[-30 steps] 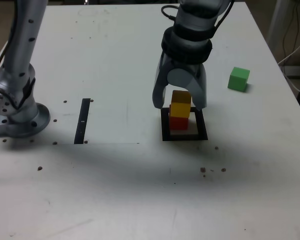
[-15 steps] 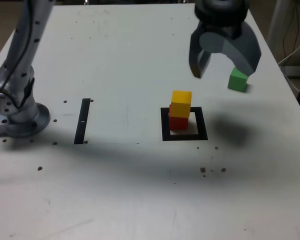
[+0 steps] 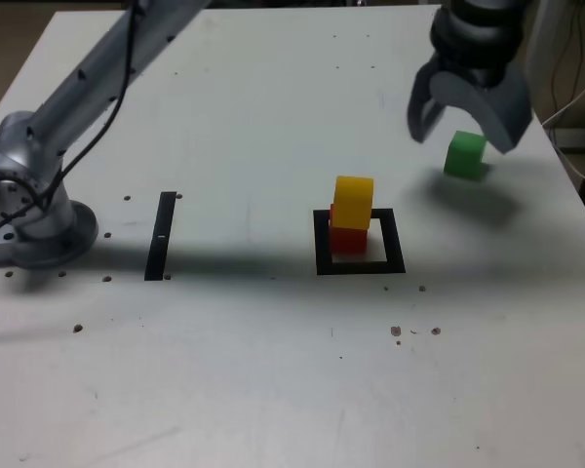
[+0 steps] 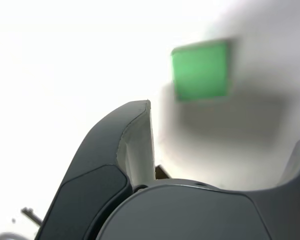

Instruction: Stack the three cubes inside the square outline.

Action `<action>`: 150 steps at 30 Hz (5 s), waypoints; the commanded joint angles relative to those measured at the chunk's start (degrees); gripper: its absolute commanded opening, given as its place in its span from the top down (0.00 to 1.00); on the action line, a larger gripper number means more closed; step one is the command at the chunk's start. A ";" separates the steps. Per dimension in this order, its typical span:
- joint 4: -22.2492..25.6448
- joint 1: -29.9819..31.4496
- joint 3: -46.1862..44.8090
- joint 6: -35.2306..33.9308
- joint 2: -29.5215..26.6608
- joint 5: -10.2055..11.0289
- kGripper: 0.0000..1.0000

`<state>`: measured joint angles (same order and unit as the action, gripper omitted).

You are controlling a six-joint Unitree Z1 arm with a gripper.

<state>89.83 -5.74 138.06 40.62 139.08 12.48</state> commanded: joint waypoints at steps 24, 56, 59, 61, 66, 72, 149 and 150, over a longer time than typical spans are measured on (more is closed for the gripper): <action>1.01 -4.10 5.20 -0.82 8.21 -0.50 0.36; 0.97 -3.23 5.37 -3.23 8.07 -3.76 0.88; 1.38 -3.23 5.61 -3.23 7.50 -3.69 0.88; 1.88 -3.23 5.66 -3.21 6.77 -3.71 0.88; 3.52 -3.23 4.67 -3.24 2.83 -4.16 0.88; 3.95 -2.94 -1.01 -4.77 -5.11 -6.30 0.88; -3.14 12.62 -34.18 -35.43 -20.12 -13.31 0.61; -3.23 12.63 -34.10 -35.43 -20.06 -13.38 0.59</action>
<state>86.77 6.91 103.68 5.03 118.85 -0.69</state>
